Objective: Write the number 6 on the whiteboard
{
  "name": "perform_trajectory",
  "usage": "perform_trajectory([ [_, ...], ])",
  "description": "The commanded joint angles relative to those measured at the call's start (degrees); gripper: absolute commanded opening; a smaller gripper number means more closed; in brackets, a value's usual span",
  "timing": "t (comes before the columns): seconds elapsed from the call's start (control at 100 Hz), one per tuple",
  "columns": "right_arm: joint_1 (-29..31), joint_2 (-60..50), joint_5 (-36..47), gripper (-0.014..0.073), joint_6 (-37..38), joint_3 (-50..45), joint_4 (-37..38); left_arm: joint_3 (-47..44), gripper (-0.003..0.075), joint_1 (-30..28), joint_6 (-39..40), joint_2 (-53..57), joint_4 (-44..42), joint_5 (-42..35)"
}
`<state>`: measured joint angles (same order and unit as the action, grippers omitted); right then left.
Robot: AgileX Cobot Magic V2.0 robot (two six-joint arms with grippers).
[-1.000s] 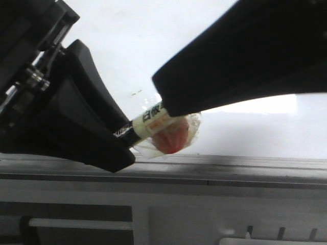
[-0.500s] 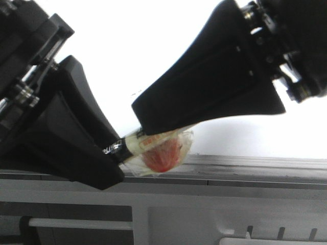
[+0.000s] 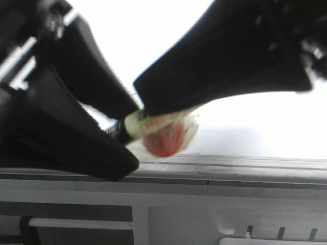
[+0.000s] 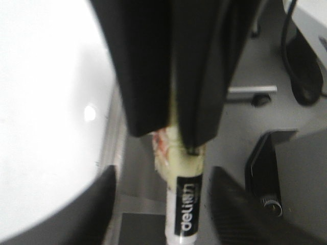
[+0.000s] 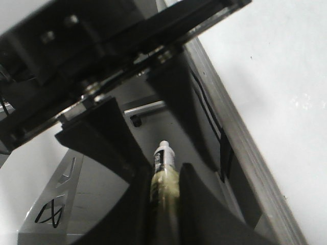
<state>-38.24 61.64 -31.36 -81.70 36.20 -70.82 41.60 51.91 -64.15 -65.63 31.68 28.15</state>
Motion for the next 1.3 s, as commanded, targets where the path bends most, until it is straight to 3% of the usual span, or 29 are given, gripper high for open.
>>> perform_trajectory([
  [0.0,-0.07,-3.18,1.33,-0.0062,2.21,1.71,1.75,1.94,0.0583,0.44,0.56,3.51,3.14,-2.89],
  [0.08,0.26,-5.64,1.76,-0.0062,8.12,1.71,8.31,1.94,0.0601,0.31,3.21,7.58,3.44,-3.55],
  [0.23,0.26,-10.88,1.33,-0.0062,21.88,1.71,22.91,1.24,0.0525,-1.85,9.94,17.38,3.17,-4.78],
  [0.36,0.26,-15.72,0.41,-0.0059,29.96,1.71,29.60,-2.04,0.0448,-6.48,16.05,26.60,3.17,-6.56],
  [0.54,0.26,-18.20,6.41,-0.0059,30.51,1.71,30.12,-9.01,0.0315,-13.24,21.97,37.17,3.17,-7.97],
  [0.67,0.26,-17.80,13.05,-0.0059,30.51,1.71,32.33,-13.51,0.0149,-16.82,23.09,41.19,4.82,-9.29],
  [0.81,0.26,-17.52,9.63,-0.0059,30.51,1.86,39.06,-15.10,-0.0020,-17.99,23.09,42.38,5.80,-9.09],
  [0.89,0.26,-17.52,3.06,-0.0059,30.62,2.59,44.89,-15.10,-0.0019,-17.99,23.09,42.38,5.83,-8.93],
  [1.0,0.26,-18.54,-2.22,-0.0059,32.55,3.51,46.64,-15.10,-0.0019,-17.99,23.09,42.38,6.34,-8.67],
  [1.29,0.26,-25.12,3.18,-0.0059,41.69,3.42,46.64,-15.34,-0.0019,-17.99,23.09,42.15,7.29,-8.72],
])
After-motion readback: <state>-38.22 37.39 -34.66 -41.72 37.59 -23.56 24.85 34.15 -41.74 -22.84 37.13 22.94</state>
